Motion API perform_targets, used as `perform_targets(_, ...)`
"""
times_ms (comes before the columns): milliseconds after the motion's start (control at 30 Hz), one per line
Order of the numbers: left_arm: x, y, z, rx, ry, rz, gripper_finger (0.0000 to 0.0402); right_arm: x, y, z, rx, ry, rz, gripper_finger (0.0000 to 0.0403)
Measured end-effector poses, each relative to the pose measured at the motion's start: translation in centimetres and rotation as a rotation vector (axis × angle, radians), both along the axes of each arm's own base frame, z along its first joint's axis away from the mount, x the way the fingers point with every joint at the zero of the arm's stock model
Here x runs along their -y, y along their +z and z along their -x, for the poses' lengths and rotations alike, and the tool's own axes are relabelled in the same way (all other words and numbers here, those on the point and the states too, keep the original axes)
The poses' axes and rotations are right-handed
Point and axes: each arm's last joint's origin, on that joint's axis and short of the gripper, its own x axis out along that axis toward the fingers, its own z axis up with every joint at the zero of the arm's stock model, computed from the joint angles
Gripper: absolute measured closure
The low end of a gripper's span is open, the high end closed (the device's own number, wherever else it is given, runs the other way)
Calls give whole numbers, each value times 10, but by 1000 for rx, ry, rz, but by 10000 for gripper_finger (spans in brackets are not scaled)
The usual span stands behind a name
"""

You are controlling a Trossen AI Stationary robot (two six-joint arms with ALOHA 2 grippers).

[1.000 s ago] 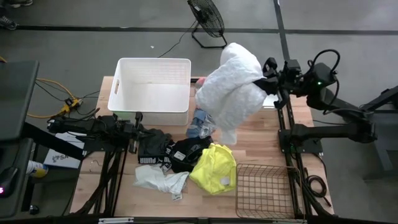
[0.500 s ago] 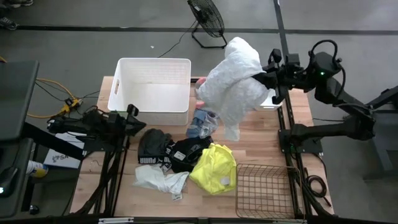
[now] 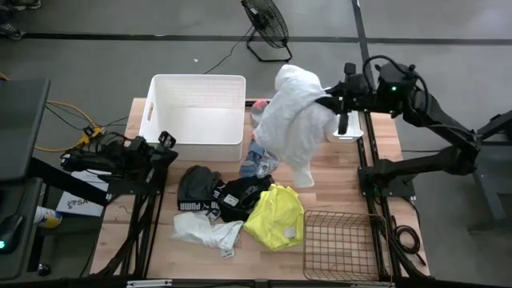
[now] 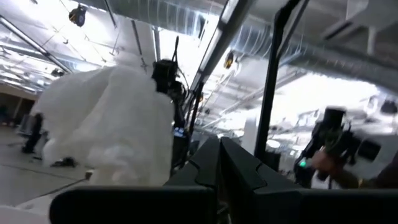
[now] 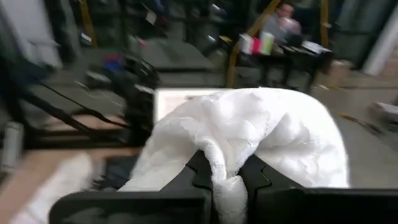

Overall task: Pick & Place Cloths
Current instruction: Put the white dress into the big white bin

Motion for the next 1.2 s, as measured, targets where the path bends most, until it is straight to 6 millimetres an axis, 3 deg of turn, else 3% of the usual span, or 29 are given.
perform_targets(533, 0, 1, 1, 9, -96, 137, 391, -22, -5, -16, -194, -333, 389, 390)
perform_targets(733, -6, 0, 0, 10, -19, 363, 391, -32, -8, -36, -325, -453, 631, 390)
perform_targets(1000, -8, -1, -1, 20, 7, 489, 391, -33, 6, -59, -441, -738, 881, 390)
perform_targets(1200, -9, 10, 2, 35, -22, 511, 391, -32, 16, -67, -491, -812, 1007, 390)
